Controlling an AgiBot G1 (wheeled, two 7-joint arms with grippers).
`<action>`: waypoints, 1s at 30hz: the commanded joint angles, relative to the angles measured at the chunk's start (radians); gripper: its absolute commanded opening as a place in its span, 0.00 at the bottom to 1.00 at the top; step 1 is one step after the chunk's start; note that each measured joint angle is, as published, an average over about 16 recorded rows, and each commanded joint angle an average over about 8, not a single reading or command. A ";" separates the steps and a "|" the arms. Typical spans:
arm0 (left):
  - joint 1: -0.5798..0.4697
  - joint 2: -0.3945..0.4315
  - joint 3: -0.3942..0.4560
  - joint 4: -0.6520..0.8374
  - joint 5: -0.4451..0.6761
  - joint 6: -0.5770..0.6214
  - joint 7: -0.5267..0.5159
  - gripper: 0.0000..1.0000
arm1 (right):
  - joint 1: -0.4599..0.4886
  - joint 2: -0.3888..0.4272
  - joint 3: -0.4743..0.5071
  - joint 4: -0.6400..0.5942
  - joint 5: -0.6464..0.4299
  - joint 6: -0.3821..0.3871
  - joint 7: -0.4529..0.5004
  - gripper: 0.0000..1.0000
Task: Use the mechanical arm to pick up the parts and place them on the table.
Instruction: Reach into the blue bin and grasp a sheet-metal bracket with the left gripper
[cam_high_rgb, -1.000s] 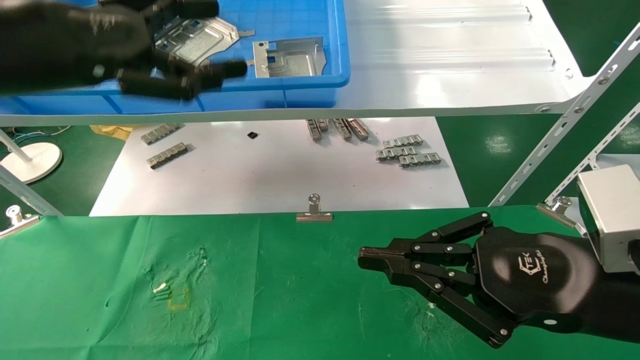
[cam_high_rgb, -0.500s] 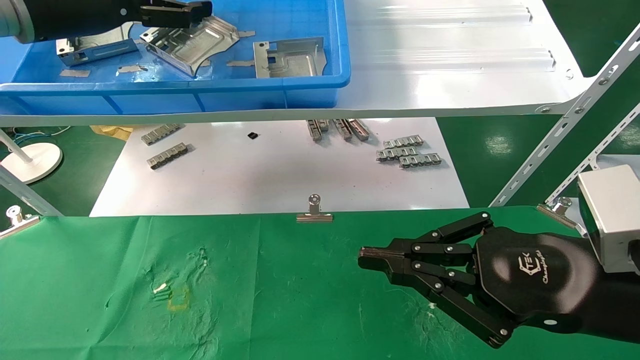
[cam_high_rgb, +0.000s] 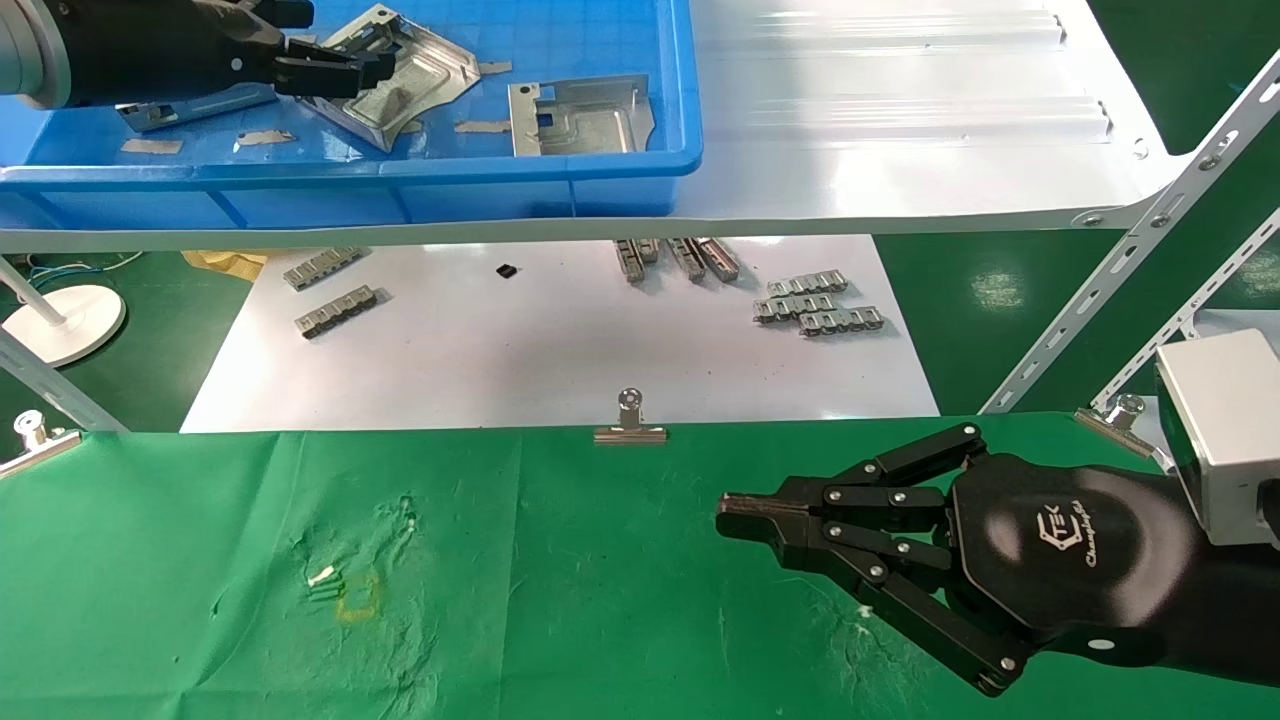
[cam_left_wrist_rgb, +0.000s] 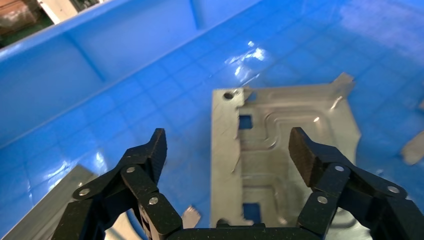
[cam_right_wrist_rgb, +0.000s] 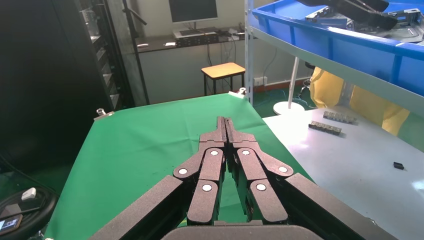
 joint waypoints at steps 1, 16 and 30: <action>-0.002 0.002 0.002 0.011 0.004 -0.016 0.005 0.00 | 0.000 0.000 0.000 0.000 0.000 0.000 0.000 0.00; -0.002 0.005 -0.008 0.042 -0.011 -0.037 0.011 0.00 | 0.000 0.000 0.000 0.000 0.000 0.000 0.000 0.00; -0.009 0.001 -0.028 0.037 -0.039 -0.024 0.021 0.00 | 0.000 0.000 0.000 0.000 0.000 0.000 0.000 0.52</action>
